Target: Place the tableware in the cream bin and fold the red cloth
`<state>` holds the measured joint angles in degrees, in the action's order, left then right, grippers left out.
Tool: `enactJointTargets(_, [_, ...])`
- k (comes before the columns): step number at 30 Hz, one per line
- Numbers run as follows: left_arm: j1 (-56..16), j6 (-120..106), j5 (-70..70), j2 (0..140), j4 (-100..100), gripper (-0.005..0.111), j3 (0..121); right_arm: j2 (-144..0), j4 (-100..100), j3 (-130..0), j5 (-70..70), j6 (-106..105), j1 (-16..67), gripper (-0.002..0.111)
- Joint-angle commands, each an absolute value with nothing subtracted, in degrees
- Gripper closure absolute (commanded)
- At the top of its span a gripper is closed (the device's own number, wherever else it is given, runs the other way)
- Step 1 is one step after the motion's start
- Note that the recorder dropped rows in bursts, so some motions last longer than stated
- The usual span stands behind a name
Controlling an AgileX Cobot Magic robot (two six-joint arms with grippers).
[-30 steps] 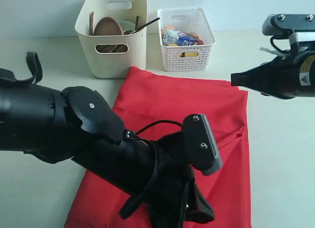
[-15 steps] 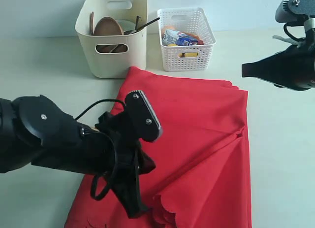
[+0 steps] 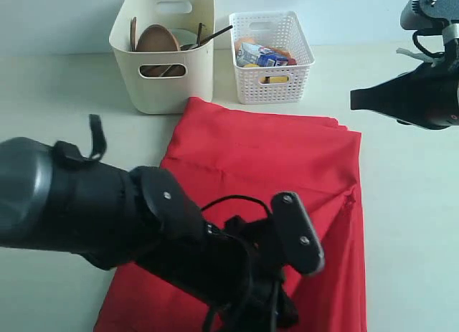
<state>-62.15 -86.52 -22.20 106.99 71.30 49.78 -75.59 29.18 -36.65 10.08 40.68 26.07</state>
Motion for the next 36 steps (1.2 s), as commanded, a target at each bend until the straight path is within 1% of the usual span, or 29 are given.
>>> enactJointTargets(1, [-68.84,-88.02,-23.84,106.6,71.08,0.106,54.54,-75.12,30.94,-36.97,10.87,40.43,25.97,0.108])
enactJointTargets(4, [-68.78,-80.62,-19.04,102.87,63.31,0.106,53.57,-75.12,33.65,-36.97,14.08,40.46,25.97,0.108])
enactJointTargets(6, [-66.3,-71.95,-13.84,99.54,55.13,0.106,49.51,-75.12,33.65,-36.97,14.72,40.46,25.97,0.108])
enactJointTargets(7, [-64.01,-69.48,-10.97,98.34,53.1,0.106,45.19,-75.12,33.65,-36.97,14.49,40.56,25.97,0.108])
enactJointTargets(10, [-58.6,-69.35,-2.66,98.78,53.68,0.106,36.71,-75.12,33.54,-36.97,13.02,41.99,25.97,0.108])
enactJointTargets(12, [-57.75,-69.35,-2.08,100.32,54.07,0.106,36.04,-75.12,33.54,-36.97,12.13,41.99,25.97,0.108])
enactJointTargets(16, [-58.99,-69.35,-2.31,104.88,54.11,0.106,38.95,-75.12,33.42,-36.97,12.94,41.99,25.97,0.108])
enactJointTargets(19, [-61.38,-69.35,-5.97,107.3,54.21,0.106,42.4,-75.12,33.42,-36.97,13.23,41.99,25.97,0.108])
enactJointTargets(22, [-65.93,-69.35,-9.68,107.9,54.35,0.106,46.58,-75.12,33.42,-36.97,13.23,41.99,25.97,0.108])
enactJointTargets(25, [-70.99,-69.84,-9.09,107.28,54.35,0.106,50.61,-75.12,33.56,-36.97,13.21,41.99,25.97,0.108])
enactJointTargets(28, [-73.81,-69.97,-7.77,107.05,53.03,0.106,54.34,-75.12,33.58,-36.97,13.34,41.99,25.97,0.108])
enactJointTargets(31, [-73.93,-69.97,-7.4,107.05,52.63,0.106,56.25,-75.12,33.58,-36.97,13.97,41.99,25.97,0.108])
enactJointTargets(36, [-71.88,-69.97,-6.64,107.05,52.63,0.106,55.79,-75.12,33.58,-36.97,14.34,41.99,25.97,0.108])
